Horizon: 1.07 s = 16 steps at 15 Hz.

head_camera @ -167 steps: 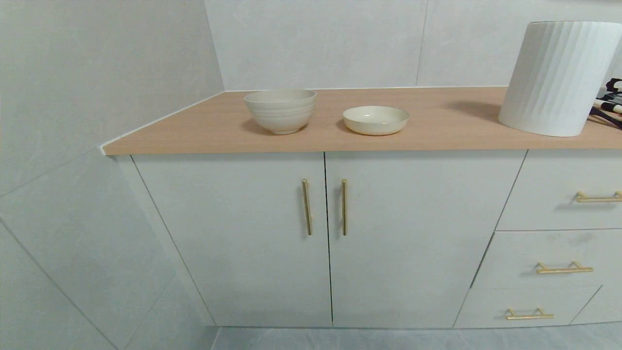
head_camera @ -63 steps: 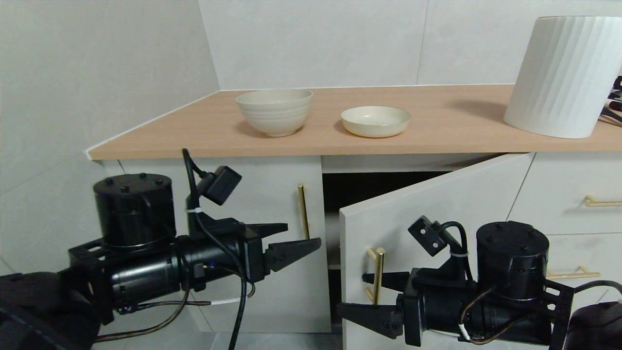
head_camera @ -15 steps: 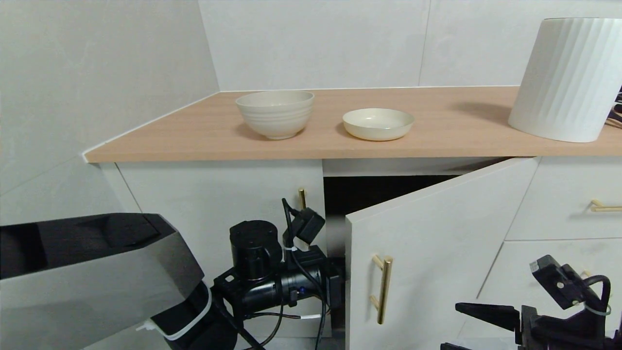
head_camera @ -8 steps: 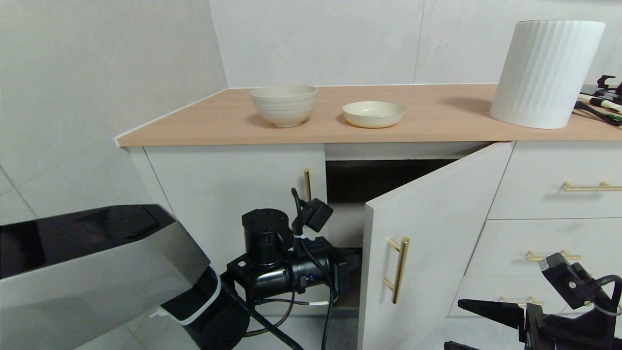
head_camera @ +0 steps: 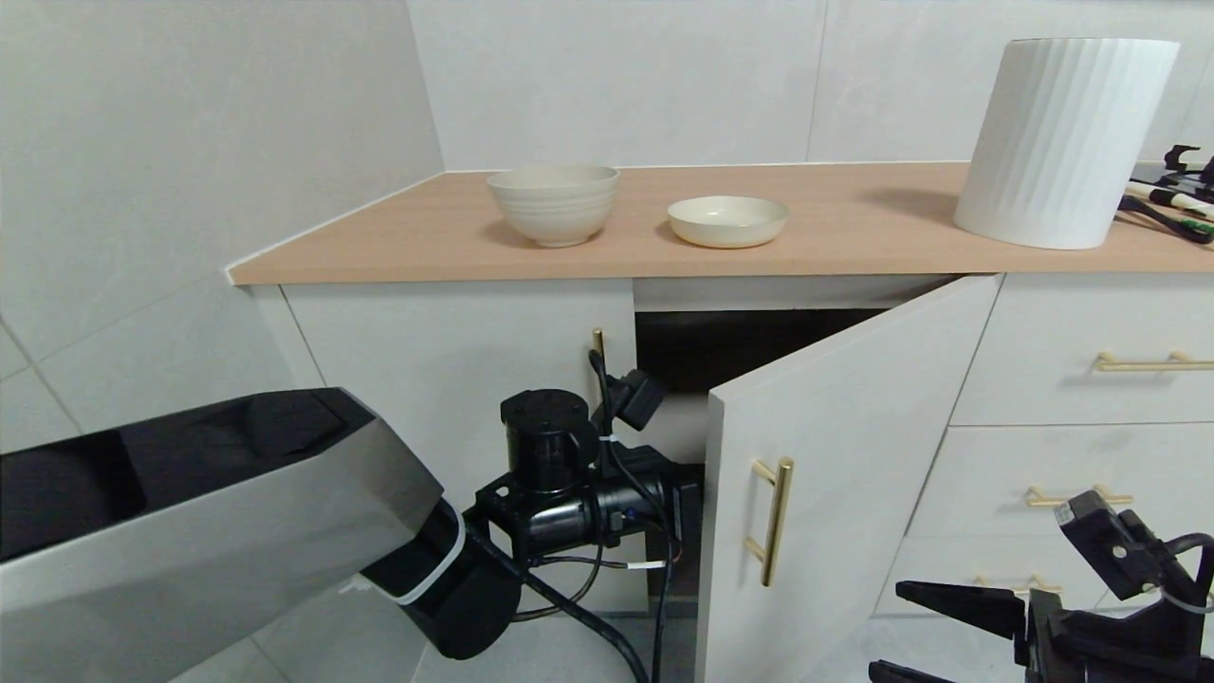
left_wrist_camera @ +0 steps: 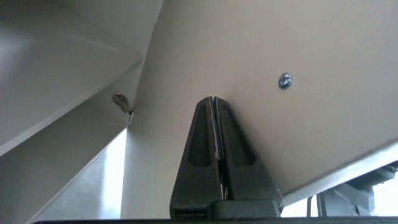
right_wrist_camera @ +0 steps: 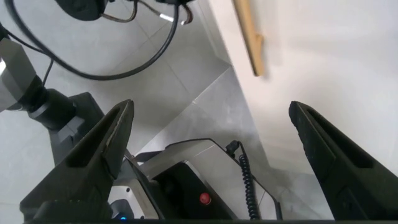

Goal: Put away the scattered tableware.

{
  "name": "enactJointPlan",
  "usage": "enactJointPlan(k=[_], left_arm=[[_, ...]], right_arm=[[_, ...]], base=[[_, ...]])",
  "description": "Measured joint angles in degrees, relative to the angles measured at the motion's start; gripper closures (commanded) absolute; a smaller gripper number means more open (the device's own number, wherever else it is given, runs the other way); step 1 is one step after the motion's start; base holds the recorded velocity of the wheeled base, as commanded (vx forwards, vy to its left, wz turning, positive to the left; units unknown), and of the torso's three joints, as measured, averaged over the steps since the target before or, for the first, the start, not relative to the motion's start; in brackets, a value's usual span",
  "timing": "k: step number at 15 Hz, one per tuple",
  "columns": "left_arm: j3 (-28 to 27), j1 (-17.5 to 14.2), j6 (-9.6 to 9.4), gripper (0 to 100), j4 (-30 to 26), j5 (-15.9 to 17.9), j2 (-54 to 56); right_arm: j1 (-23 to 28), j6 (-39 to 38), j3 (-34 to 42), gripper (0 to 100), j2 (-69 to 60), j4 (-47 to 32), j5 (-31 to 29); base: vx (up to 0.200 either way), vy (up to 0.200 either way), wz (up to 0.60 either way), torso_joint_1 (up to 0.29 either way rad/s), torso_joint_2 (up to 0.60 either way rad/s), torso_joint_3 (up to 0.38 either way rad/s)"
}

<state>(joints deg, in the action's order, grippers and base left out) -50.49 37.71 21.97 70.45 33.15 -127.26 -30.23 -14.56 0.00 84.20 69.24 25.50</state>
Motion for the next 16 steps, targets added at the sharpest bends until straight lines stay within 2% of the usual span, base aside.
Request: enactJointPlan(k=[1,8,13,16], left_arm=[[-0.24,-0.02,0.04,100,-0.40,-0.17,0.00],[-3.22,0.00,0.23,100,-3.30,-0.11,-0.52],[-2.91,1.05,0.45,100,-3.58,-0.02,0.22],[-3.72,1.24,0.45,100,-5.52,-0.04,0.35]], right_arm=[[-0.02,-0.02,0.00,0,0.02,0.00,0.00],[-0.09,-0.02,0.00,0,-0.07,-0.02,0.06],[-0.16,-0.06,0.00,0,-1.01,-0.05,0.13],[-0.16,-0.06,0.00,0,-1.12,-0.11,0.11]], base=[[-0.200,0.000,0.00,0.012,0.00,0.002],[0.000,0.000,0.00,0.000,0.00,0.000],[0.000,0.000,0.00,0.000,0.00,0.000],[-0.200,0.000,0.00,0.009,0.00,-0.002]])
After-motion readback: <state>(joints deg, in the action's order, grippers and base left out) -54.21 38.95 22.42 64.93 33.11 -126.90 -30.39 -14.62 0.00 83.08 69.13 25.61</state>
